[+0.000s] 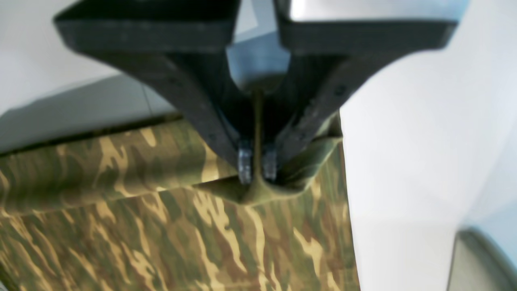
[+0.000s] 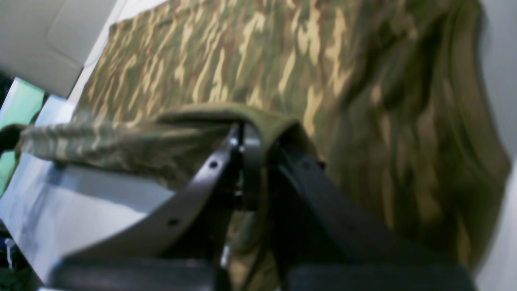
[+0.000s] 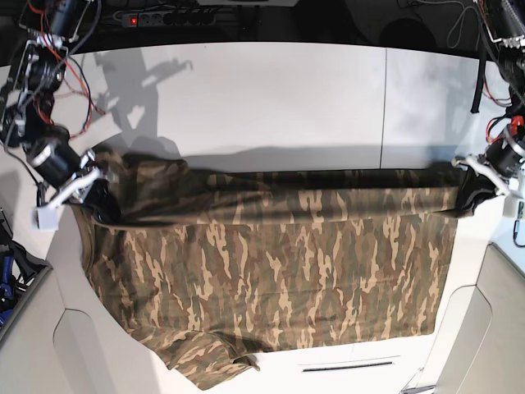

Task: Fold the T-shirt properly
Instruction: 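Lift the grasped edge with both grippers and fold it over the shirt, then lay the folded edge down and drag the shirt toward the robot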

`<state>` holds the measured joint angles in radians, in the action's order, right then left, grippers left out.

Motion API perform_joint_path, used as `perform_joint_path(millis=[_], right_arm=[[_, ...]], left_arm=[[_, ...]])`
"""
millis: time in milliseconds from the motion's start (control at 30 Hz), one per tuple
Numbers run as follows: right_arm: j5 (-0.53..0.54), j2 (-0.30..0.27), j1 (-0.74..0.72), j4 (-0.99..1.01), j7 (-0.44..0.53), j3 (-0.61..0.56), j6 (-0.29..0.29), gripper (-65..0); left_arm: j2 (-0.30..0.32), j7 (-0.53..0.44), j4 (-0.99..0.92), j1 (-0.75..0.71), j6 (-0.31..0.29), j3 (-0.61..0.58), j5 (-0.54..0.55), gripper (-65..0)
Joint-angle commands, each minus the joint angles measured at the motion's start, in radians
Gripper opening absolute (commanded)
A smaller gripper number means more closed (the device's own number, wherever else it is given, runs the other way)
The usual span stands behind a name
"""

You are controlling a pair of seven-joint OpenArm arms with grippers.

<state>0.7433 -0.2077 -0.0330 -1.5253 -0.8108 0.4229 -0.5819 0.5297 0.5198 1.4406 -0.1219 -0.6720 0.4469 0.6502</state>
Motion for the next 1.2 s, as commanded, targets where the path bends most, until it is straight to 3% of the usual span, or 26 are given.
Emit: perform_joint_path(millis=[0,167,433,500,567,600,667,733,933,1167], right_arm=[[0.01,-0.014,-0.042,0.013,0.025,-0.005,0.003,-65.0],[-0.045,-0.013,-0.182,0.164,0.029,-0.054,0.003,-65.0],[-0.124,-0.013,-0.385,0.326,0.06,-0.111,0.003,-65.0],[-0.153,-0.013,-0.423,0.357,0.06,-0.124,0.003,-65.0],[-0.167,-0.013,-0.442,0.384,0.064,-0.137,0.003,-65.0],[-0.172,-0.013,-0.446,0.396,0.075,-0.143,0.003,-59.9],[-0.195,-0.013,-0.447,0.422,0.101,-0.156,0.003,-40.3],[-0.217,-0.01,-0.444,0.443,0.104,-0.16,0.003,-27.6],[-0.22,-0.014,-0.418,0.444,0.032,-0.137,0.01,-26.0],[-0.221,-0.014,-0.411,0.444,-0.001,0.003,0.01,-26.0]], left_arm=[[0.024,-0.032,-0.003,0.029,0.022,-0.011,-0.012,-65.0],[0.009,-0.039,-0.086,0.127,0.149,-0.057,-0.091,-65.0],[0.002,-0.044,-0.167,0.24,0.153,-0.057,-0.097,-64.6],[0.0,-0.046,-0.188,0.255,0.153,-0.059,-0.096,-60.5],[-0.001,-0.046,-0.209,0.267,0.153,-0.064,-0.096,-50.2],[-0.001,-0.046,-0.22,0.272,0.153,-0.067,-0.097,-44.4],[-0.001,-0.046,-0.237,0.28,0.152,-0.068,-0.097,-34.2],[0.0,-0.045,-0.251,0.289,0.153,-0.068,-0.097,-30.1],[0.0,-0.027,-0.259,0.29,0.219,-0.067,-0.098,-30.1],[0.0,0.041,-0.259,0.285,0.323,-0.067,-0.098,-30.1]])
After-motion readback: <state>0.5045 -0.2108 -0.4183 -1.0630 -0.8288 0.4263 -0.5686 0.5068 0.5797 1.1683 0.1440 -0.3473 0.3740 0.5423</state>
